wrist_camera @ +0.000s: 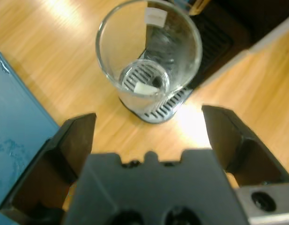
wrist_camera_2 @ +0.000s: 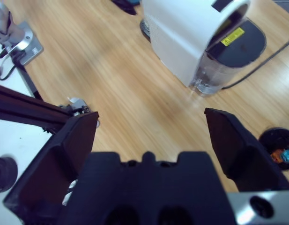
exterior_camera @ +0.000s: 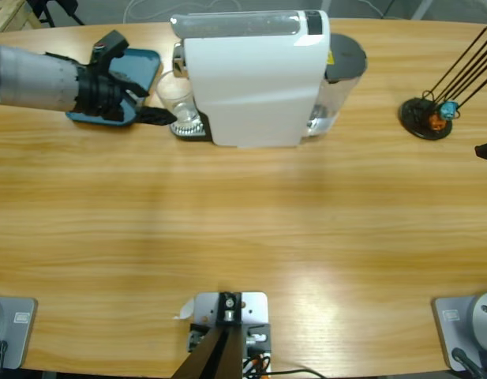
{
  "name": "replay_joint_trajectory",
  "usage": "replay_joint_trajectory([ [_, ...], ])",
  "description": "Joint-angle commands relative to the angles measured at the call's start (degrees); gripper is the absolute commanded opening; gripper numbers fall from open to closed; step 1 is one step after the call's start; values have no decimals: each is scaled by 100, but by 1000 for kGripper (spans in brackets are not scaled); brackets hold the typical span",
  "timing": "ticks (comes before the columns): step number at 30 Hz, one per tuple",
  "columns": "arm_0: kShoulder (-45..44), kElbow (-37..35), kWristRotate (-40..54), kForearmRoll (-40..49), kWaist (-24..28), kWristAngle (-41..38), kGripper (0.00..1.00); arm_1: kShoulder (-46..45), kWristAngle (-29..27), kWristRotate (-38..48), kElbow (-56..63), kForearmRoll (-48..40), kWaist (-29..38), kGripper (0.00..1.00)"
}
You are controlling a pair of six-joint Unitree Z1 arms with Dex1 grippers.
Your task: Pour coffee
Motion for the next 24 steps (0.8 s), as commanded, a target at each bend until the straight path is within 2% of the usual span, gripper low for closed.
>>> replay_joint_trajectory([
  [1, -2268, 402, -66, 1374, -150, 296, 943, 967, -1347, 758, 168, 257, -953, 850],
  [3, -2801, 379, -66, 1823, -150, 514, 928, 1494, -1231, 839, -34, 423, -1498, 825],
  [5, -3138, 384, -72, 2176, -150, 614, 895, 1830, -786, 873, -145, 328, -1823, 731],
  [6, -3251, 405, -105, 2309, -150, 658, 895, 2001, -602, 867, -190, 289, -1971, 715],
  [7, -3377, 460, -128, 2411, -153, 695, 895, 2206, -531, 873, -210, 240, -2166, 592],
  [8, -3477, 528, -128, 2441, -162, 697, 895, 2307, -579, 895, -182, 185, -2315, 424],
  [9, -3579, 592, -128, 2443, -174, 734, 895, 2298, -709, 953, -94, 55, -2422, 350],
  [11, -3759, 711, -135, 2434, -176, 939, 897, 2001, -1176, 1131, 263, -451, -2575, 347],
  [13, -3822, 771, -233, 2434, -185, 1134, 908, 1741, -1356, 1207, 502, -776, -2626, 352],
  [16, -3692, 757, -249, 2382, -185, 1161, 908, 1718, -1400, 1240, 571, -850, -2610, 367],
  [18, -3572, 748, -270, 2309, -185, 1161, 904, 1728, -1394, 1265, 551, -843, -2545, 448],
  [19, -3535, 748, -286, 2295, -185, 1161, 906, 1737, -1382, 1270, 530, -843, -2522, 443],
  [20, -3504, 755, -300, 2274, -185, 1161, 908, 1762, -1389, 1268, 483, -834, -2454, 377],
  [21, -3491, 771, -314, 2264, -185, 1162, 908, 1799, -1394, 1263, 411, -826, -2391, 131],
  [22, -3486, 802, -323, 2234, -185, 1170, 908, 1828, -1394, 1254, 304, -811, -2304, 3],
  [24, -3437, 869, -353, 2144, -190, 1164, 908, 2024, -1394, 1192, -196, -581, -2023, 0],
])
